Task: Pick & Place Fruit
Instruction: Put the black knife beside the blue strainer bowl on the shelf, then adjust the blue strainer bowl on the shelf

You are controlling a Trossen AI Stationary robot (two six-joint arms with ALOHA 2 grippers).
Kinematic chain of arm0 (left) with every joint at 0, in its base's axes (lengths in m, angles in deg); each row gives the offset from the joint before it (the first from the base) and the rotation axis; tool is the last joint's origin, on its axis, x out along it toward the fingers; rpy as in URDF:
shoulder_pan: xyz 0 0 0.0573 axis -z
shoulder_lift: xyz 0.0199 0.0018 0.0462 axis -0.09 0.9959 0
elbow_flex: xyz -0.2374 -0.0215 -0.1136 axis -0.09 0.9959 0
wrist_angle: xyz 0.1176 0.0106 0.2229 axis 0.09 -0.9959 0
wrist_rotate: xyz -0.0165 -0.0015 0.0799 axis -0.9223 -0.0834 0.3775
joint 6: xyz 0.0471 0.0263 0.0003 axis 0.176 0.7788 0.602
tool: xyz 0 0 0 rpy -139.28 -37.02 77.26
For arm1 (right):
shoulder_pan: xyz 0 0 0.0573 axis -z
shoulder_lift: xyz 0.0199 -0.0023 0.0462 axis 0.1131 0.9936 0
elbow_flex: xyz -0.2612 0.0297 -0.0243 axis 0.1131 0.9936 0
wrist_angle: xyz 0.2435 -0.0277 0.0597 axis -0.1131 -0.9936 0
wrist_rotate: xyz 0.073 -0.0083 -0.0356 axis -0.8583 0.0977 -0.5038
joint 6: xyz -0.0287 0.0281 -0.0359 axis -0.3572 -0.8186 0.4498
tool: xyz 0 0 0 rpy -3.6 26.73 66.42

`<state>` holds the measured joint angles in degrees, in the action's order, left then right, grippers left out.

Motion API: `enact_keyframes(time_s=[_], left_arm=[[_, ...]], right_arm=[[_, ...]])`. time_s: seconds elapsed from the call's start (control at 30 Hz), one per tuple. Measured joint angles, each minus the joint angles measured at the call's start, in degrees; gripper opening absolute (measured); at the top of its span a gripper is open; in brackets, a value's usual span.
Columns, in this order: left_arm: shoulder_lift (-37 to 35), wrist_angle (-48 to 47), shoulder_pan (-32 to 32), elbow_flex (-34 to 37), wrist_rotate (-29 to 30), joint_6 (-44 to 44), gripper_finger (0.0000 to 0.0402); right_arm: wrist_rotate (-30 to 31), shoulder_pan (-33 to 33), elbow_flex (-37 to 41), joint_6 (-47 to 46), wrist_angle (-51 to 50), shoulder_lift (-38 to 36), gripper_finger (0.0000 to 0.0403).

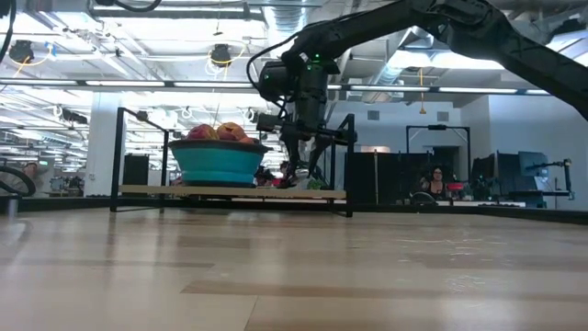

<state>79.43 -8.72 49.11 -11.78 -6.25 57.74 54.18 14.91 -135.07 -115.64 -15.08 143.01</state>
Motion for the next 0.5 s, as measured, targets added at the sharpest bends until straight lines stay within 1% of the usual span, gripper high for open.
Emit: enact_keyframes(time_s=[0.1, 0.5], left_arm=[[0.0, 0.0, 0.0, 0.0, 0.0, 0.0, 0.0289], [0.0, 0.0, 0.0, 0.0, 0.0, -0.2, 0.0289]], right_arm=[[1.4, 0.0, 0.0, 0.3, 0.3, 0.3, 0.012], [1.9, 0.0, -0.4, 3.9, 2.2, 0.3, 0.0193]])
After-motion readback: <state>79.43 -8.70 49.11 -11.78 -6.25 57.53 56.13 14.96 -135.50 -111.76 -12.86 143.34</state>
